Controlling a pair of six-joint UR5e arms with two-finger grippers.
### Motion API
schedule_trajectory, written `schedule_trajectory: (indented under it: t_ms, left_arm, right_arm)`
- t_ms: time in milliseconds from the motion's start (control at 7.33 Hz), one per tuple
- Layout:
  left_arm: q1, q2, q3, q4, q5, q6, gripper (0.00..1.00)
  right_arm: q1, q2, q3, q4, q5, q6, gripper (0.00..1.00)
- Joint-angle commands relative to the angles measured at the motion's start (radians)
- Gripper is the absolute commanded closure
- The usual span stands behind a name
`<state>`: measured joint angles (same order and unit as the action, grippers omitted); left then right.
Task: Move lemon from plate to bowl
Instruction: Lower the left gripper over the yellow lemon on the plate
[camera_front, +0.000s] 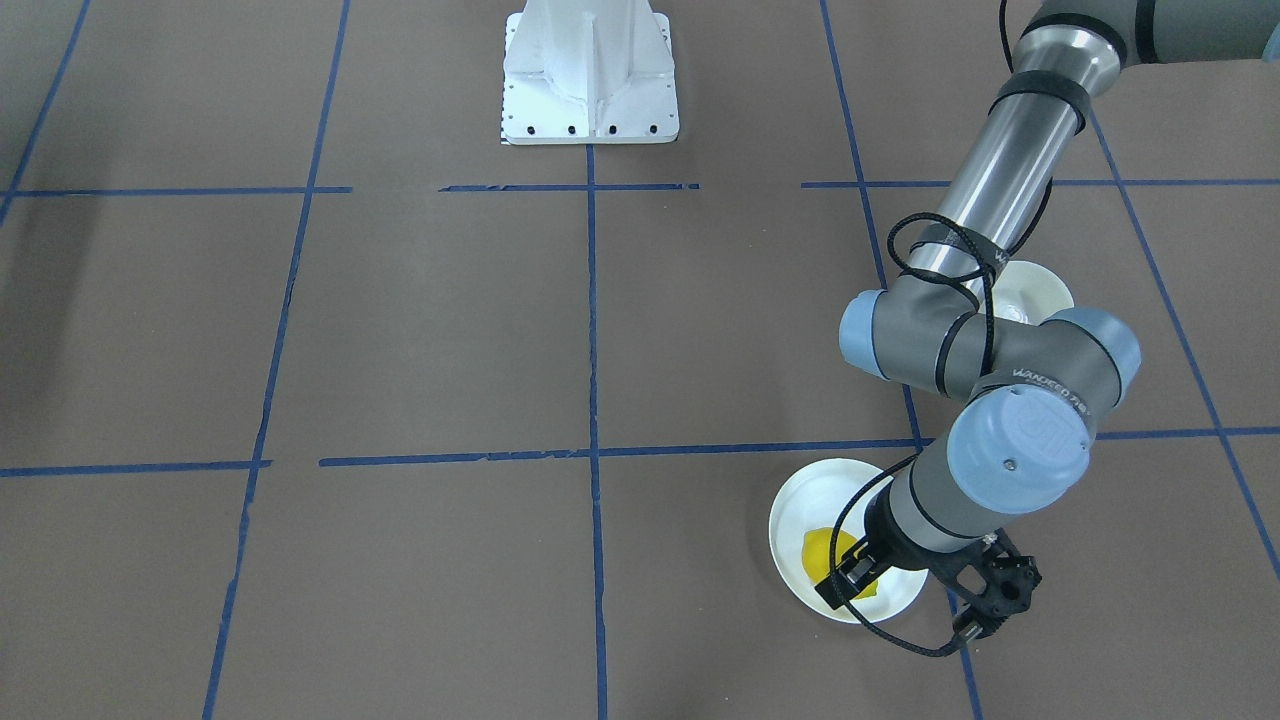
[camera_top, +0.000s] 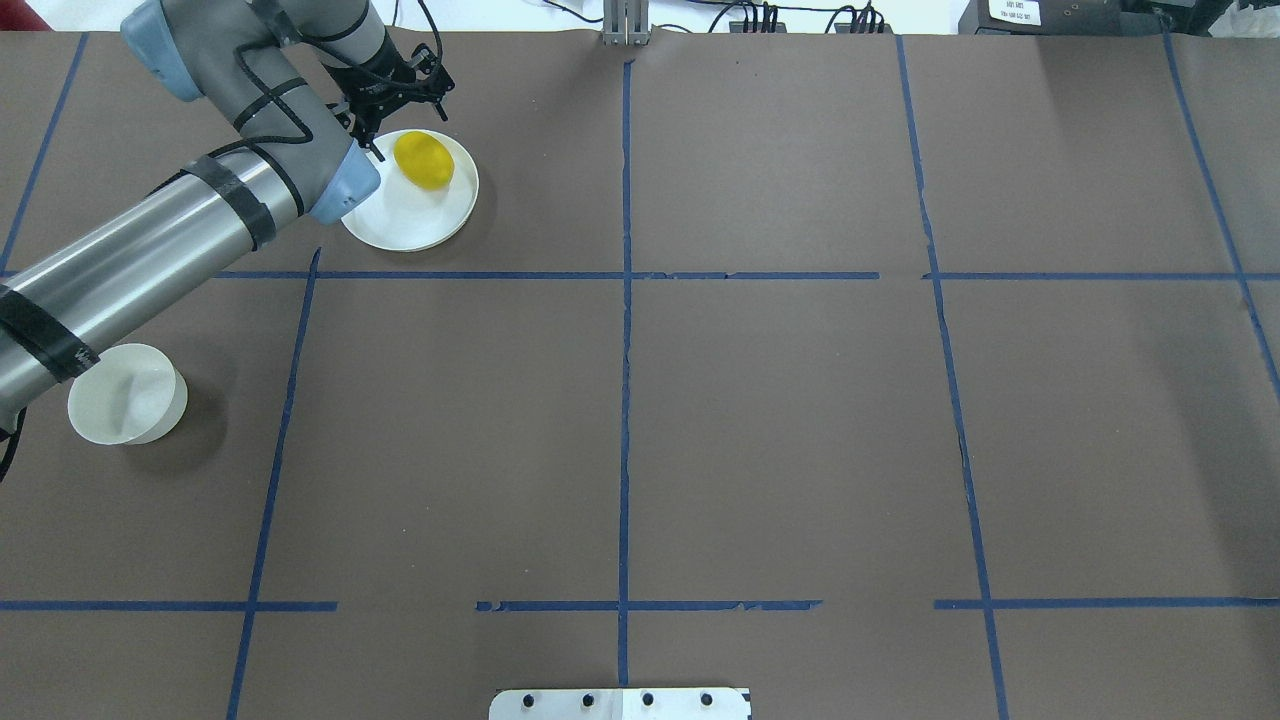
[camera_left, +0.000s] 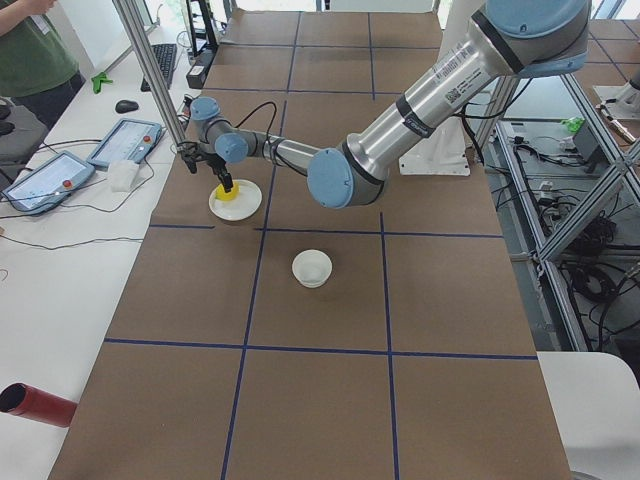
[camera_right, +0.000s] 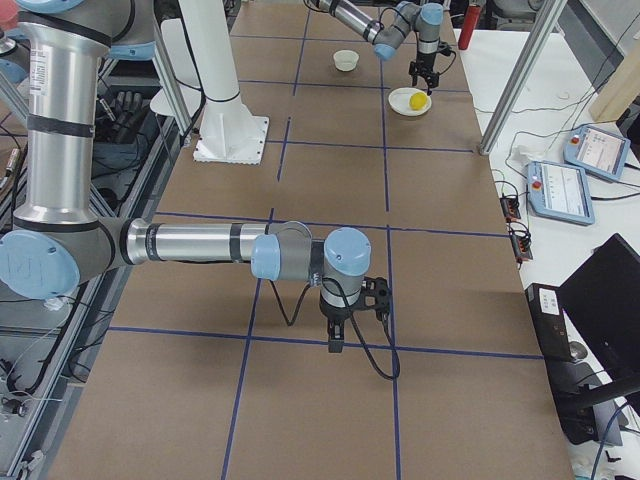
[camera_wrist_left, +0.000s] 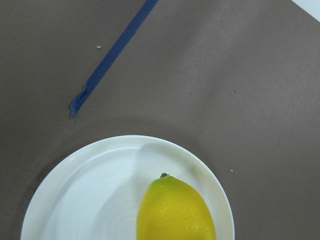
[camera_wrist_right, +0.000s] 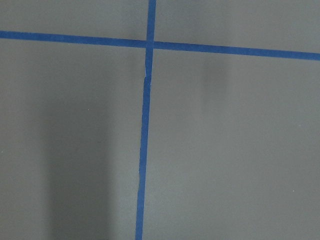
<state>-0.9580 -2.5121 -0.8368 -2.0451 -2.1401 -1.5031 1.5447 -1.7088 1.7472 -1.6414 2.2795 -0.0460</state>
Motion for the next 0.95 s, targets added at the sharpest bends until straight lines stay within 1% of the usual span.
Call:
schedule_trajectory:
  t_ms: [0,136,273,409,545,682,818]
  left_arm:
    - [0.019,-0.005,0.021,-0.030,0.016,-0.046,0.00]
    - [0.025,-0.005,0.028,-0.032,0.016,-0.049,0.00]
    - [0.036,-0.005,0.065,-0.087,0.029,-0.063,0.00]
    - [0.048,-0.005,0.090,-0.121,0.075,-0.068,0.00]
    - [0.054,-0.005,0.091,-0.121,0.075,-0.068,0.00]
    - [0.065,-0.005,0.091,-0.122,0.075,-0.068,0.04]
    - [0.064,-0.005,0.090,-0.122,0.074,-0.065,0.56]
  right_arm:
    - [0.000,0.000,0.000,0.000,0.000,0.000,0.00]
    - [0.000,0.000,0.000,0.000,0.000,0.000,0.00]
    - [0.000,0.001,0.000,0.000,0.000,0.000,0.00]
    - [0.000,0.000,0.000,0.000,0.000,0.000,0.00]
    - [0.000,0.000,0.000,0.000,0.000,0.000,0.00]
    - [0.000,0.001,0.000,0.000,0.000,0.000,0.00]
    - [0.000,0.000,0.000,0.000,0.000,0.000,0.00]
